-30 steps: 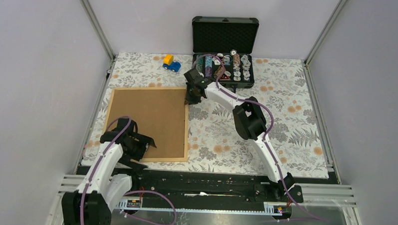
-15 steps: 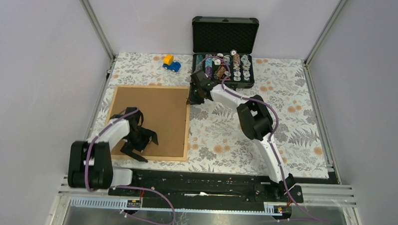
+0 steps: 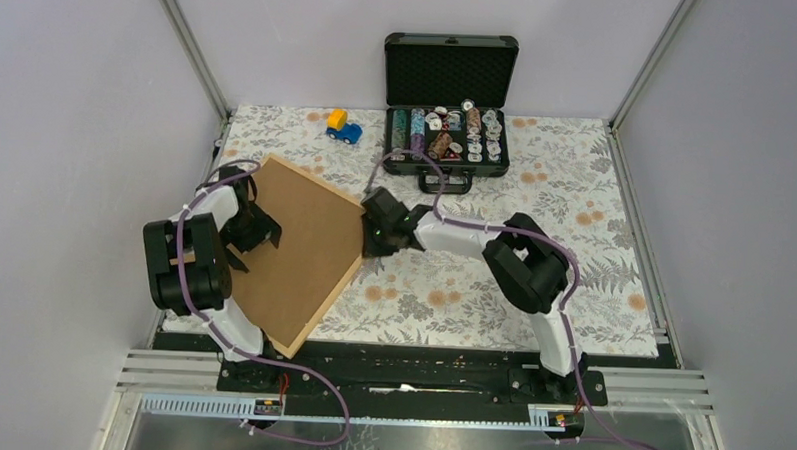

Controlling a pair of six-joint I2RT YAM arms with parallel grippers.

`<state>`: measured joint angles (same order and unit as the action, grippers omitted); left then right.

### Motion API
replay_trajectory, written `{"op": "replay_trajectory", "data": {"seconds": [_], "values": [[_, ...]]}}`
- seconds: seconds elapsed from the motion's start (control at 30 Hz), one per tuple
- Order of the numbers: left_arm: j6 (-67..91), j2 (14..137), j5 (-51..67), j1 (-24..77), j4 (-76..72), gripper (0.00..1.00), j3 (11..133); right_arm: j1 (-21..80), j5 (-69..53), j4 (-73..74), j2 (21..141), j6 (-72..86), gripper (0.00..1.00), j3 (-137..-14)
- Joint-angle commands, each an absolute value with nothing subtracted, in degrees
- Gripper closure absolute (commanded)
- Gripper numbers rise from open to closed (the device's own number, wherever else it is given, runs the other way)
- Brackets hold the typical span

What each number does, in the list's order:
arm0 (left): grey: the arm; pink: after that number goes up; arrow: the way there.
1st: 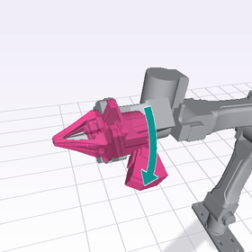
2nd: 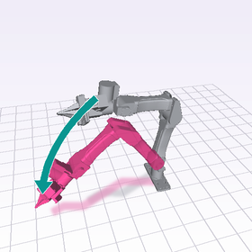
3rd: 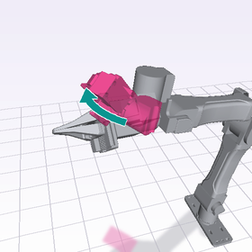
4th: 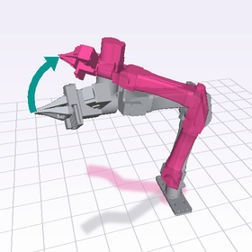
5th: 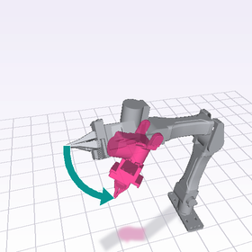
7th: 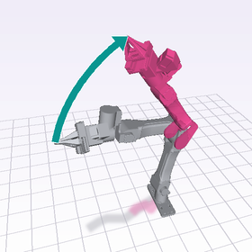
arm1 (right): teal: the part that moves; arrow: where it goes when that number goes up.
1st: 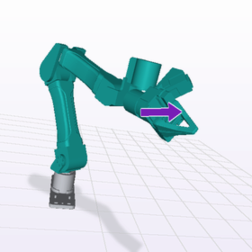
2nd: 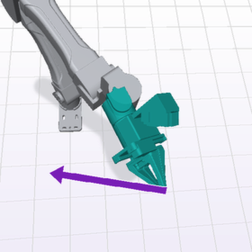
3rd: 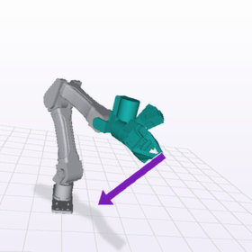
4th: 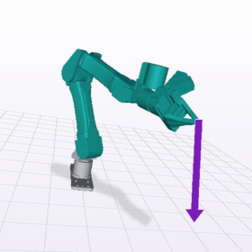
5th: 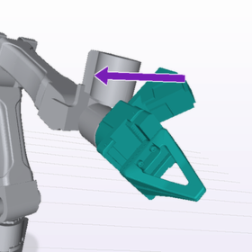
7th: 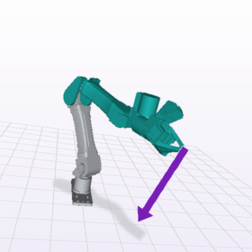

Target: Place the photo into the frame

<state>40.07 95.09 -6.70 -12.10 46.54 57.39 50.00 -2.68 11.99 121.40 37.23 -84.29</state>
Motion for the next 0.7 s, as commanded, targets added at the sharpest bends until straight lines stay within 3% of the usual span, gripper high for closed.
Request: {"op": "replay_trajectory", "data": {"seconds": [0.0, 0.07, 0.17, 0.3, 0.4, 0.53, 0.67], "values": [[30.26, 103.16, -13.61, -12.65, 36.13, 0.01, 62.89, 59.8, -15.67, 22.73, 119.57, 29.83, 0.87, -79.95], [29.02, 103.89, -14.32, -12.7, 36.34, 0.01, 64.8, 59.86, -17.29, 23.76, 116.15, 27.18, 0.75, -79.6], [26.96, 102.66, -13.47, -12.77, 36.83, 0.01, 66.87, 59.41, -8.2, 28.82, 109.52, 21.74, 0.44, -82.09], [28.84, 95.72, -14.95, -12.57, 39.1, 0.01, 65.6, 53.09, -4.98, 32.57, 105.7, 17.13, 0.18, -89.1], [33.49, 88.64, -17.48, -13.02, 42.38, 0.01, 63.18, 48.44, -3.73, 29.87, 108.32, 13.85, 0.05, -92.47], [35.33, 79.32, -14.51, -13.03, 42.49, 0.01, 58.17, 45.76, -2.7, 27.75, 118.62, 9.12, 0.02, -101.7], [34.04, 75.01, -10.08, -12.2, 44.05, 0.01, 56.76, 44.68, -3.08, 28.93, 131.4, 6.37, 0.18, -114.69]]}}
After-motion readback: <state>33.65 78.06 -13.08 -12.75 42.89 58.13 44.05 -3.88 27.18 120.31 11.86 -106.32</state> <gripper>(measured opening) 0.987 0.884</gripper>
